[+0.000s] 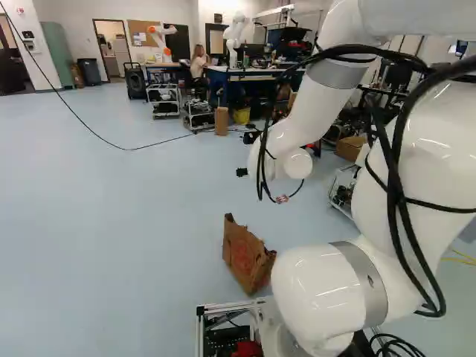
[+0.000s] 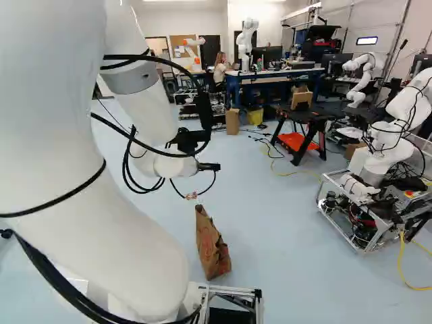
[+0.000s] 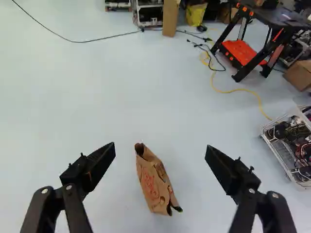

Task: Pick up the grocery bag from the ground

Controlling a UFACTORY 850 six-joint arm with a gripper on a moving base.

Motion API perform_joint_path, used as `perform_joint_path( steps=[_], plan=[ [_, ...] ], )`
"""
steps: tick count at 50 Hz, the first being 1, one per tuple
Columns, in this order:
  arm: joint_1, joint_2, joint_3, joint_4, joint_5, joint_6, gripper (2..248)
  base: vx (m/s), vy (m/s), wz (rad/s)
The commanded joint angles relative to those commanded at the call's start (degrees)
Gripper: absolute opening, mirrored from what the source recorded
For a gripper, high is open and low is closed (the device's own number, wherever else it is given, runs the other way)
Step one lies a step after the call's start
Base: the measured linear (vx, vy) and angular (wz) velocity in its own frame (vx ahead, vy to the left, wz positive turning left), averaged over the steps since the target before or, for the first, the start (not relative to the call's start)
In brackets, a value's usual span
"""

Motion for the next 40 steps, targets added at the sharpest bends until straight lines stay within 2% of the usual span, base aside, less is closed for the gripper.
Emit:
perform_joint_path(
  steps=[11, 22, 40],
  plan=[
    [0.00, -3.24, -3.34, -1.06, -6.89, 0.00, 247, 0.000, 0.000, 0.000],
    [0.00, -8.24, -7.31, -1.89, -13.50, 0.00, 247, 0.000, 0.000, 0.000],
    [0.04, -15.39, -12.37, -3.19, -21.87, 0.00, 247, 0.000, 0.000, 0.000]
  ],
)
